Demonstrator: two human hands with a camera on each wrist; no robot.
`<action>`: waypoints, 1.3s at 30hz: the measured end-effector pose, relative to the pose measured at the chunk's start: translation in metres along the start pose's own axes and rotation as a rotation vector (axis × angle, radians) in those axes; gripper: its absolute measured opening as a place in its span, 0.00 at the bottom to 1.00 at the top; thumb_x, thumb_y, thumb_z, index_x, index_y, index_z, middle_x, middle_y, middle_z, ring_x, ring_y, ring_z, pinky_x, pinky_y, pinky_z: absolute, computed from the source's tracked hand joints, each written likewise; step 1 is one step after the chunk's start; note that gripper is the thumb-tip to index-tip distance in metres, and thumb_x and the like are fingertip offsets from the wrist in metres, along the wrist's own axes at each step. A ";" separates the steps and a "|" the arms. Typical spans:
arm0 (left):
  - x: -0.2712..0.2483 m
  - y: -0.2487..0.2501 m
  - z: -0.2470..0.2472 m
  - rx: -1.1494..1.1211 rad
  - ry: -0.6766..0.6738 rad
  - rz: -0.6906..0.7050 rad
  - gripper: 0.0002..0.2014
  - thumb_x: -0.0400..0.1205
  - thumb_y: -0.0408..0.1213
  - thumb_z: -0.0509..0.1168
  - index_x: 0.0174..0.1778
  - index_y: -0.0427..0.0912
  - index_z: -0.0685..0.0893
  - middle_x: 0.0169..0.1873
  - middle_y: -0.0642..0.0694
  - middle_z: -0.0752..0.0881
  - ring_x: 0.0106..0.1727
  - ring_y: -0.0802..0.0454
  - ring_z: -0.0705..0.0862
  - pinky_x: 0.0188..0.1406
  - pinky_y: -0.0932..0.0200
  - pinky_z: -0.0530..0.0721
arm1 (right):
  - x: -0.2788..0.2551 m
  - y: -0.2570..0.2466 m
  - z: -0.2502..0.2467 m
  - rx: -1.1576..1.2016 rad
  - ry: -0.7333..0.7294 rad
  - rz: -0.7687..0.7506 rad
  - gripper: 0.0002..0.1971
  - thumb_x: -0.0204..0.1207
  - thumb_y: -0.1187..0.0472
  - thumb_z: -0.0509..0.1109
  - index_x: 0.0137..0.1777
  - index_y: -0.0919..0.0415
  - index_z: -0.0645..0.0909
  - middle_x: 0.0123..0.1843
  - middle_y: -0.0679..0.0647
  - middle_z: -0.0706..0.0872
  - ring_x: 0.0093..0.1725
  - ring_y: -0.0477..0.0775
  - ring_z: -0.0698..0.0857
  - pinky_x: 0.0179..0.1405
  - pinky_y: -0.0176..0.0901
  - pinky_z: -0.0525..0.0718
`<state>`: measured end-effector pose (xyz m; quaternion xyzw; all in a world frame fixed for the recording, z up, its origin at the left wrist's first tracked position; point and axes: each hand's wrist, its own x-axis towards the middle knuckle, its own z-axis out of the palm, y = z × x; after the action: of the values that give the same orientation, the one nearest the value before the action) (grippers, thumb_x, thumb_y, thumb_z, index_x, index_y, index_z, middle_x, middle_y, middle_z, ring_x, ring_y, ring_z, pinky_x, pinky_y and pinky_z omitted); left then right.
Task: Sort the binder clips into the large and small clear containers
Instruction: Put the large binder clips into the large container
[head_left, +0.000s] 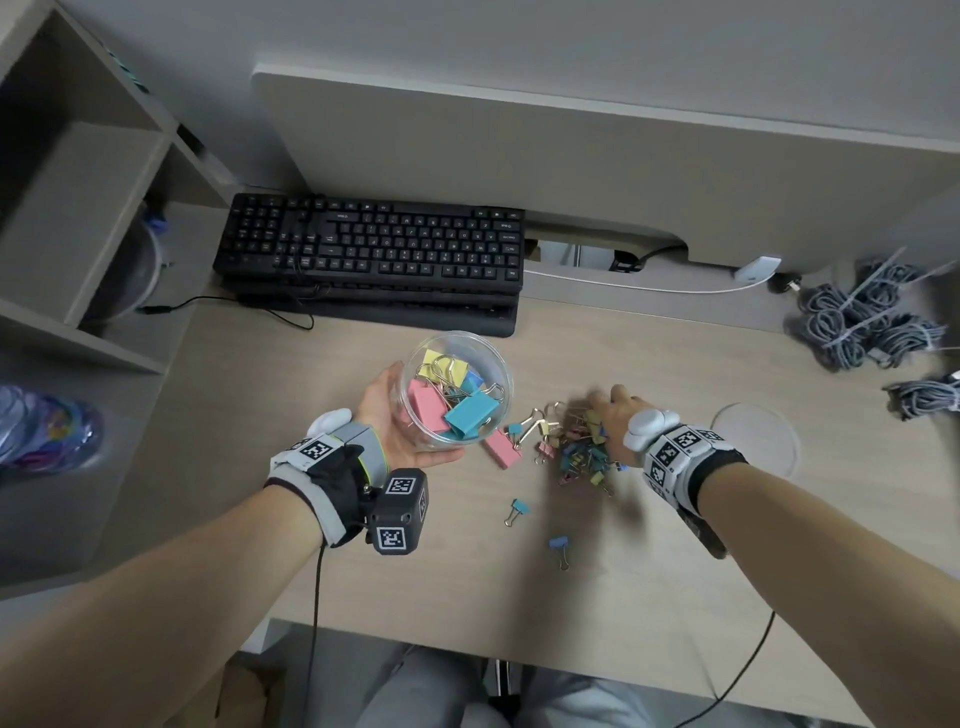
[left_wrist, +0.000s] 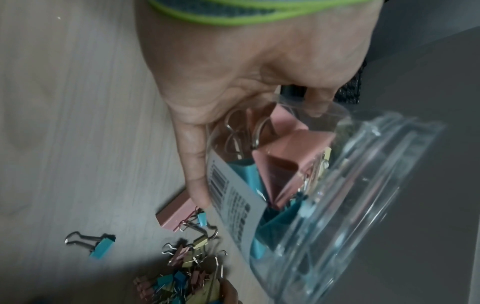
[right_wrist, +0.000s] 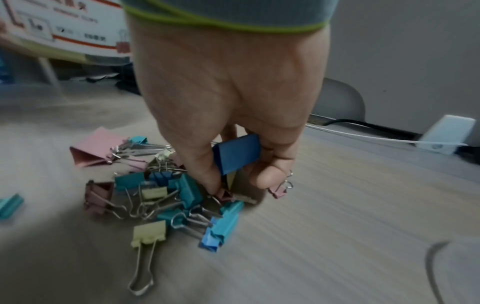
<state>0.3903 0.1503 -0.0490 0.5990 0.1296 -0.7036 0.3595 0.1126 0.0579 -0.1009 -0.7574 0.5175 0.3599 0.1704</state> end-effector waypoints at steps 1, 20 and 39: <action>0.001 -0.001 0.002 -0.001 -0.003 -0.004 0.36 0.79 0.68 0.56 0.66 0.40 0.83 0.59 0.32 0.88 0.57 0.30 0.88 0.58 0.32 0.85 | -0.003 0.004 0.000 0.028 0.017 0.021 0.30 0.76 0.67 0.68 0.77 0.57 0.64 0.67 0.58 0.72 0.63 0.63 0.83 0.43 0.49 0.76; 0.000 -0.002 0.049 0.090 -0.057 -0.004 0.36 0.76 0.68 0.60 0.66 0.41 0.82 0.60 0.30 0.87 0.57 0.27 0.87 0.56 0.31 0.85 | -0.058 0.031 -0.019 0.566 0.131 0.036 0.17 0.70 0.40 0.64 0.43 0.55 0.77 0.37 0.53 0.84 0.32 0.59 0.83 0.32 0.44 0.78; 0.003 -0.004 0.049 0.062 -0.048 0.004 0.35 0.77 0.67 0.59 0.66 0.39 0.83 0.60 0.30 0.87 0.55 0.27 0.88 0.50 0.33 0.88 | -0.061 0.024 -0.029 0.793 -0.010 0.110 0.23 0.71 0.41 0.62 0.40 0.64 0.79 0.30 0.61 0.87 0.21 0.60 0.82 0.28 0.46 0.84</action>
<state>0.3505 0.1222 -0.0406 0.5930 0.0981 -0.7209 0.3452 0.0890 0.0708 -0.0345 -0.6022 0.6554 0.1442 0.4325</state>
